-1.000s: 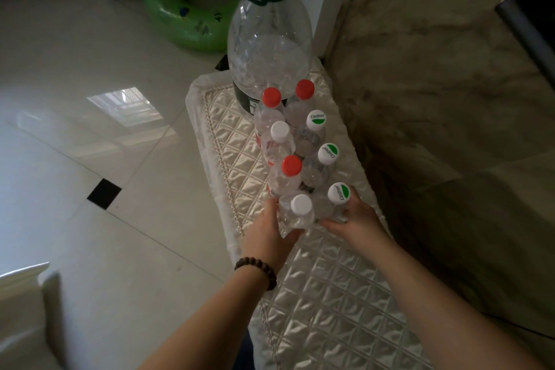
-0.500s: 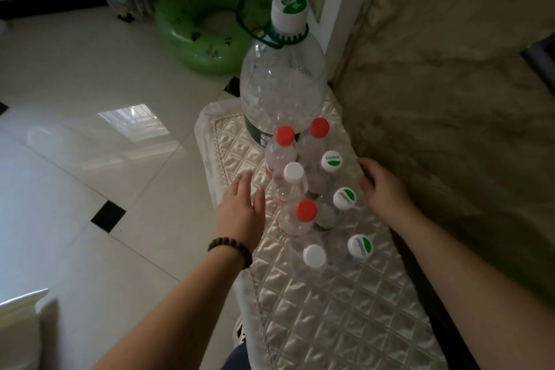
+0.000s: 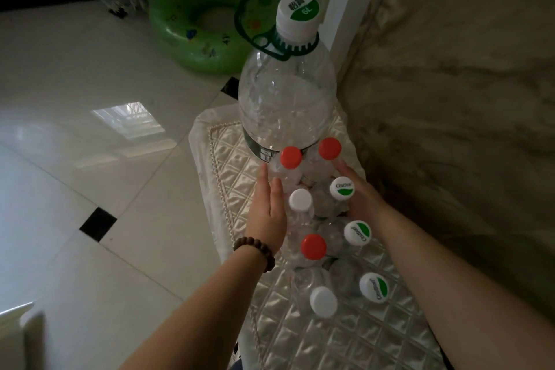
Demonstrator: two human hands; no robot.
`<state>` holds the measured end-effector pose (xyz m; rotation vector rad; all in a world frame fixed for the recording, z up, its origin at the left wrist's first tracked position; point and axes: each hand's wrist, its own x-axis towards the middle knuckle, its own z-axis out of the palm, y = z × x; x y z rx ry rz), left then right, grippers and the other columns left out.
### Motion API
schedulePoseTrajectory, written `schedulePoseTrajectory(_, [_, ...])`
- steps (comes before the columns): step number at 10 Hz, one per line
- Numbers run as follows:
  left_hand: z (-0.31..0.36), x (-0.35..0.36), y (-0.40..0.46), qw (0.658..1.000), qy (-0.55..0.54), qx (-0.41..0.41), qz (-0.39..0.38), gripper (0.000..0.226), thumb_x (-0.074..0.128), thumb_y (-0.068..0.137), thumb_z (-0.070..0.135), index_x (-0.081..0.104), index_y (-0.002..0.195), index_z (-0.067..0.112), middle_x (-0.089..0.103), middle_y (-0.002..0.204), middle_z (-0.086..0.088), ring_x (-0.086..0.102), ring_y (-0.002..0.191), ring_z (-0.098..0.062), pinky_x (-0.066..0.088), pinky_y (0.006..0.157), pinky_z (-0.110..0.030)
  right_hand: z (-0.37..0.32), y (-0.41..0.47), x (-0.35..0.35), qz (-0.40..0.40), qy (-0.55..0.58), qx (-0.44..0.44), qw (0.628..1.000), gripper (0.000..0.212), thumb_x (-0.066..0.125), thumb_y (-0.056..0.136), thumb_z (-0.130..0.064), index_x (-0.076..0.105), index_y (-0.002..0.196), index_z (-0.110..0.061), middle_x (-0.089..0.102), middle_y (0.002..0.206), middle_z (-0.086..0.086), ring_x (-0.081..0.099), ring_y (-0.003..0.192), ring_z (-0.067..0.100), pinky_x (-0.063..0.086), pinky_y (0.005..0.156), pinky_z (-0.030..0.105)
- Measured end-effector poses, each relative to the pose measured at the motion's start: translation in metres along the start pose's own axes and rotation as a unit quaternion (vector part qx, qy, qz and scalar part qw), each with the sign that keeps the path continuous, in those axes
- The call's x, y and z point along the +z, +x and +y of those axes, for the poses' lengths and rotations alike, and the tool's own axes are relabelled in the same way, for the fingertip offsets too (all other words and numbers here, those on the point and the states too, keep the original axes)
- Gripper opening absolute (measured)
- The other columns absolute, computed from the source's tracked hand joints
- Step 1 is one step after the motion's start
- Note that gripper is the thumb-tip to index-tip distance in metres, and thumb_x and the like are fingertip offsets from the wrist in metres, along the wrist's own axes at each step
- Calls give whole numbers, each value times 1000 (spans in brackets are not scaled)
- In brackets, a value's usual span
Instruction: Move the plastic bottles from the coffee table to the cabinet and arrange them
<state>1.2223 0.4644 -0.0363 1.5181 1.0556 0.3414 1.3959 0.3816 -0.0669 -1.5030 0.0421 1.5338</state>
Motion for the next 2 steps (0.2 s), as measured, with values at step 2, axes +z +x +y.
schedulePoseTrajectory(2, [9,-11,-3,999,48,2,17,59,28,97,50,17,150,25,25,155,3,24,140,-10,21,108,-26,-13,-21,3,129,-82,-70,986,76,44,76,-78,47,137,-32,54,138,-2,51,125,21,36,108,50])
